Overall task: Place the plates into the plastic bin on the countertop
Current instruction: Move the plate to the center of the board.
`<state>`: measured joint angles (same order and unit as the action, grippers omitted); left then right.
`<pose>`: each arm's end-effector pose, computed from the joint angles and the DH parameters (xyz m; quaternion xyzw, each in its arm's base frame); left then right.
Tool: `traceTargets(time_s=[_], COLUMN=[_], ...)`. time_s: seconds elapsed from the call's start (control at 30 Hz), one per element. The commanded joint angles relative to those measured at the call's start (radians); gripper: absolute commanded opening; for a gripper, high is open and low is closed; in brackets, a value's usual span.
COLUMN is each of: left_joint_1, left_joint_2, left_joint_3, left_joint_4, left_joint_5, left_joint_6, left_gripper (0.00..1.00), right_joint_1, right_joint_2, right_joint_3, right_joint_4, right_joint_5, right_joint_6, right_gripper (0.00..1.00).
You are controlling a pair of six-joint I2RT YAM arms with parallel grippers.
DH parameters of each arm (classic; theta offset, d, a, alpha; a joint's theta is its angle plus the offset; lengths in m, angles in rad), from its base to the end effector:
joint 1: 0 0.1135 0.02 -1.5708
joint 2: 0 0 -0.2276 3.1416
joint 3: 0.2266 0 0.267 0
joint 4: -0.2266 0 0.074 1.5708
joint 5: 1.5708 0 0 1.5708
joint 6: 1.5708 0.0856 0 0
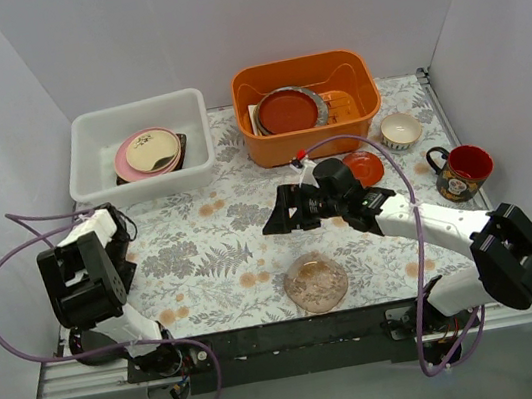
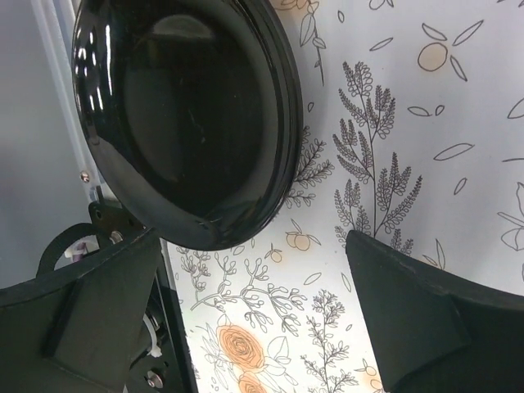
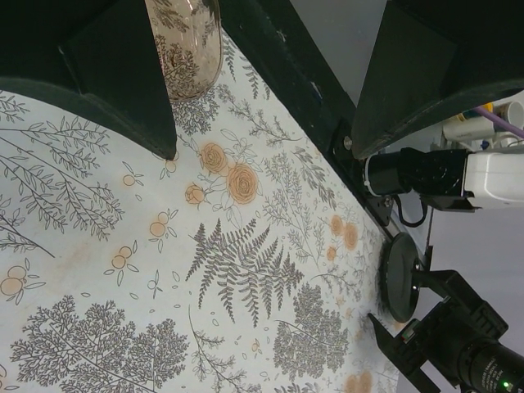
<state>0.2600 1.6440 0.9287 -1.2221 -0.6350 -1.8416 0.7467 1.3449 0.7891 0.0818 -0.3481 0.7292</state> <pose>0.2007 0.1059 0.0817 -0.7824 0.5135 0.3390 0.0964 0.2437 0.2654 0.1785 -0.0976 0.8396 0.4548 0.2805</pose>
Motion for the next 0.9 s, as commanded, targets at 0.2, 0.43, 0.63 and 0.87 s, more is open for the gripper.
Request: traceTargets(time_s=[0.2,0.43,0.63,0.87], left_joint_1=[0.042,0.091,0.094,0.094], left_joint_2=[0.056,0.059,0.050,0.059], left_joint_3=[0.029,0.027,0.009,0.013], left_joint_4=[0.058,0.104,0.082,0.067], left_joint_5=[-0.106,-0.086,-0.078,-0.089], left_joint_6=[0.016,0.079,0.059,0.041], left_gripper=[0.98,0.98,0.81,0.51], right_joint_1=[0.005,0.005,0.005,0.005], right_joint_2=[0.020,0.022,0.023,0.023], right_joint_3=[0.013,0.015,0.015,0.013], right_joint_4=[0.038,0.041,0.042,0.042], right_joint_5=[-0.019,-0.025,-0.028,-0.028], right_joint_6=[-0.014,-0.013,-0.010,-0.010], right_gripper=[0.95,0.95,0.94,0.94])
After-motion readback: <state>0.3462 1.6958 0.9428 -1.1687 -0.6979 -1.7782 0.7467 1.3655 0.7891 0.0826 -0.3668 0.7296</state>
